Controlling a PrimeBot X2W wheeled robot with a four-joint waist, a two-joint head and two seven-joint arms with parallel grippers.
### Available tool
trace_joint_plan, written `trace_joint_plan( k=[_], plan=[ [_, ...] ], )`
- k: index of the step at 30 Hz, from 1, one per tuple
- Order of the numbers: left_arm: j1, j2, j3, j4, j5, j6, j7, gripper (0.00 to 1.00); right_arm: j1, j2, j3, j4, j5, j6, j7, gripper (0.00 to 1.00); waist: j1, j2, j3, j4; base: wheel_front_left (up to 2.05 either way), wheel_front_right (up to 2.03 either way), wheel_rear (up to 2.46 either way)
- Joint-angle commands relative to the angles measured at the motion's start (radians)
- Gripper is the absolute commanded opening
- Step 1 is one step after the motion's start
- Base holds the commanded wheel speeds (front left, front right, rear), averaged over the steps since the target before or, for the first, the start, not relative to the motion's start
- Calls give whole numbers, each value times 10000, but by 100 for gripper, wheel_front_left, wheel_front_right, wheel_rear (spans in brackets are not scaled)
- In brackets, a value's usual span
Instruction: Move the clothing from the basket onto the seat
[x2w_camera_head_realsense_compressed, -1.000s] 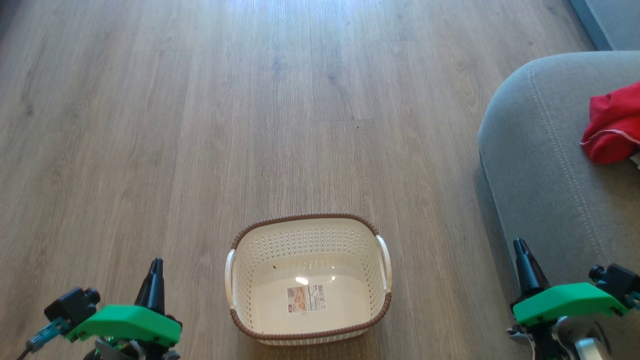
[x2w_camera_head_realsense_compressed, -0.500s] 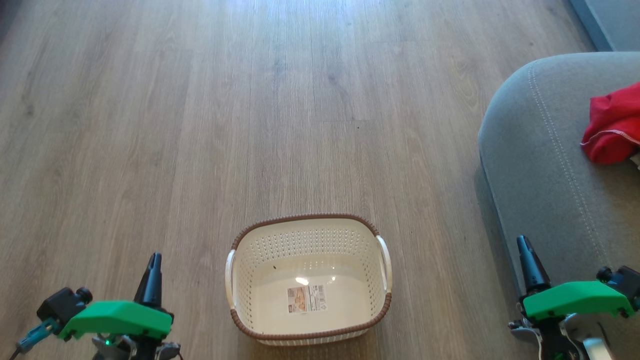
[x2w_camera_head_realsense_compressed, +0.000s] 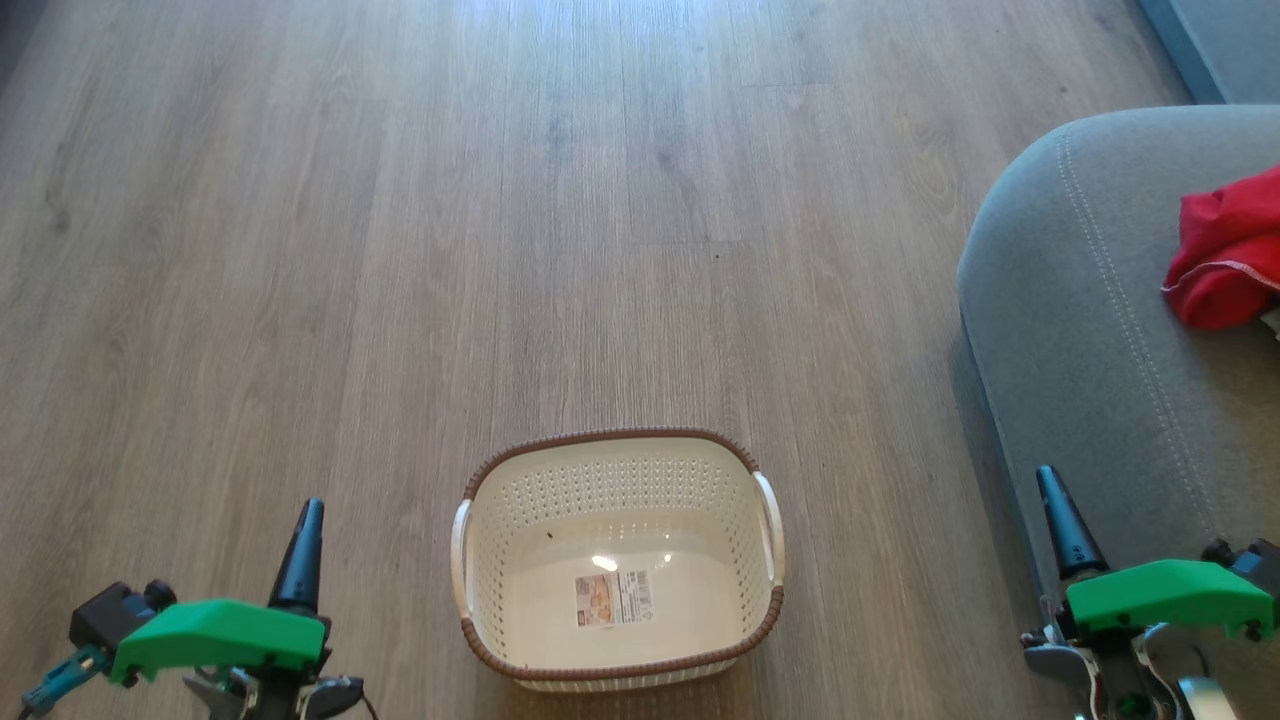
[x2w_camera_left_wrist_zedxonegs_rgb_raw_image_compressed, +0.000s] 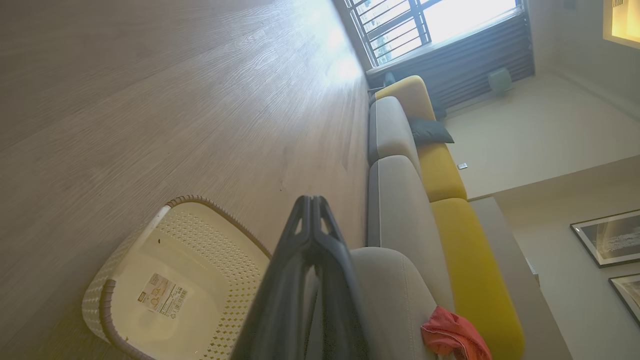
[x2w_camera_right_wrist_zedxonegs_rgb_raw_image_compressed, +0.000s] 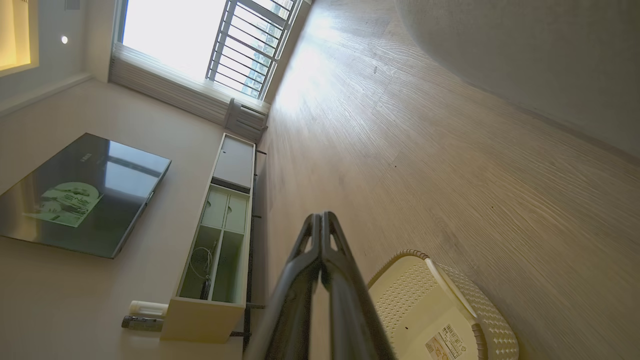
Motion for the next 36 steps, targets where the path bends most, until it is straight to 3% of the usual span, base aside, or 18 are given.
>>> trace_joint_plan(
  k=[1,36],
  plan=[
    [-604,93,273,-393,-342,-82,98,0,-595,-18,60,-419,301,1,100,0,0,0,-1,1,0,0,0],
    [-841,107,489,-616,-4516,-302,1073,0,-745,185,-370,-865,3977,0,1097,0,0,0,-32,27,0,0,0]
  ],
)
